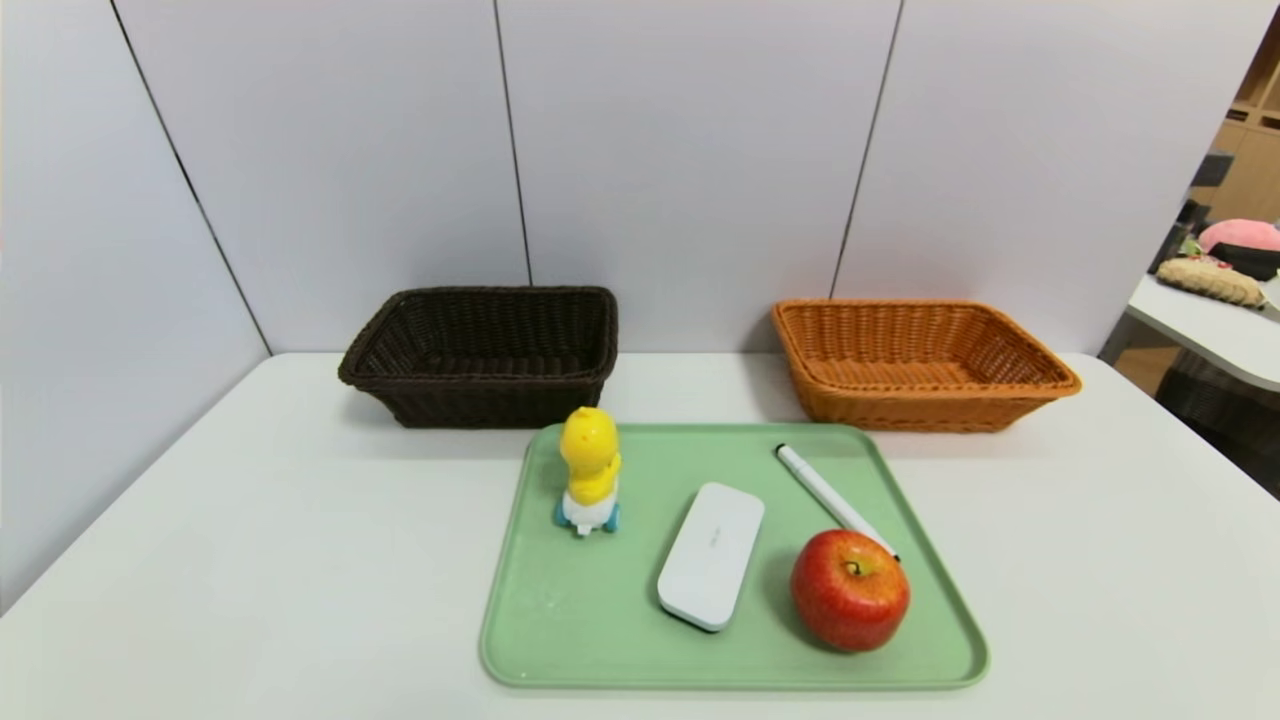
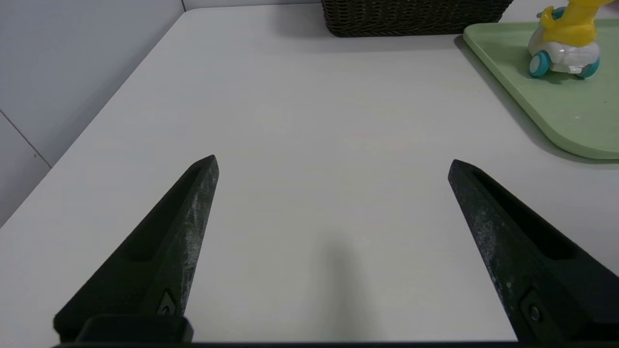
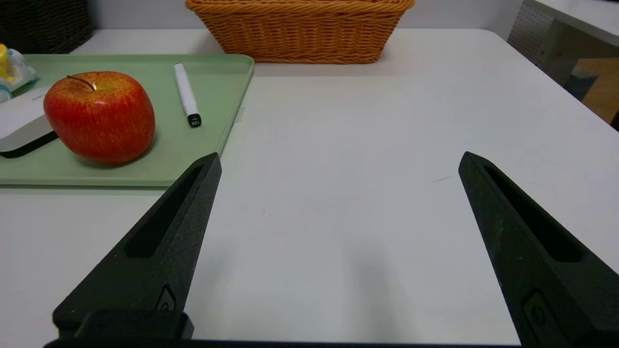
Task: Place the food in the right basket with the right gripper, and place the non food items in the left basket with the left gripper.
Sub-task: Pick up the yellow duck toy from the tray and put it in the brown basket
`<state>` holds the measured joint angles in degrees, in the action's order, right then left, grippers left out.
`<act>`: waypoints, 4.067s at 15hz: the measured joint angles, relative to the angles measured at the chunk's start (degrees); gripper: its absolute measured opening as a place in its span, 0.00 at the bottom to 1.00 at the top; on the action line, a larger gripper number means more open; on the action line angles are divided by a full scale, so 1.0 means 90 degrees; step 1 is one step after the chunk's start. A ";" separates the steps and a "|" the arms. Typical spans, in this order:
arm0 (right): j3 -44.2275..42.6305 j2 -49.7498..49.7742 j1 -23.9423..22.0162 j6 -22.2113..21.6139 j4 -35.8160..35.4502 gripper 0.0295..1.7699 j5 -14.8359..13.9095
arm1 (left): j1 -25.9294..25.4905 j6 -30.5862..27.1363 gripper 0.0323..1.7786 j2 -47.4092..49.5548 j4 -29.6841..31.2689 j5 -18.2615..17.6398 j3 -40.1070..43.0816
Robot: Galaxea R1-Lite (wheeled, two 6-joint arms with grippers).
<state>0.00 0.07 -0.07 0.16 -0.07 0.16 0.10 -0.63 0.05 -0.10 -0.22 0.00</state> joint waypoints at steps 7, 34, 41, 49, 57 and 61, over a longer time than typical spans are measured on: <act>0.0000 0.0000 -0.0003 0.0000 0.0000 0.96 0.0000 | 0.0000 -0.0076 0.95 0.0000 0.0000 0.0004 0.0000; -0.1892 -0.1058 0.0008 0.0116 0.2308 0.96 0.0454 | 0.0007 0.0153 0.95 -0.1961 -0.2175 -0.1387 -0.2532; -0.2930 -0.3547 0.0008 0.0114 0.2494 0.96 0.0475 | 0.0007 0.0186 0.95 -0.5062 -0.2794 -0.1429 -0.4673; -0.4238 -0.6019 0.0087 0.0534 0.2660 0.96 0.1369 | 0.1136 0.0321 0.95 -0.6782 -0.3190 -0.1433 -0.5851; -0.4646 -0.7287 0.0866 0.0554 0.2607 0.96 0.1495 | 0.2639 0.0627 0.95 -0.7677 -0.2593 -0.1436 -0.5889; -0.4777 -0.7600 0.1153 0.0527 0.2611 0.96 0.1467 | 0.3608 0.1169 0.95 -0.7969 -0.2316 -0.1399 -0.5828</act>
<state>-43.00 -68.33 10.30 4.90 23.43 13.36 32.57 9.89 -71.67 -20.94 -12.81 -52.46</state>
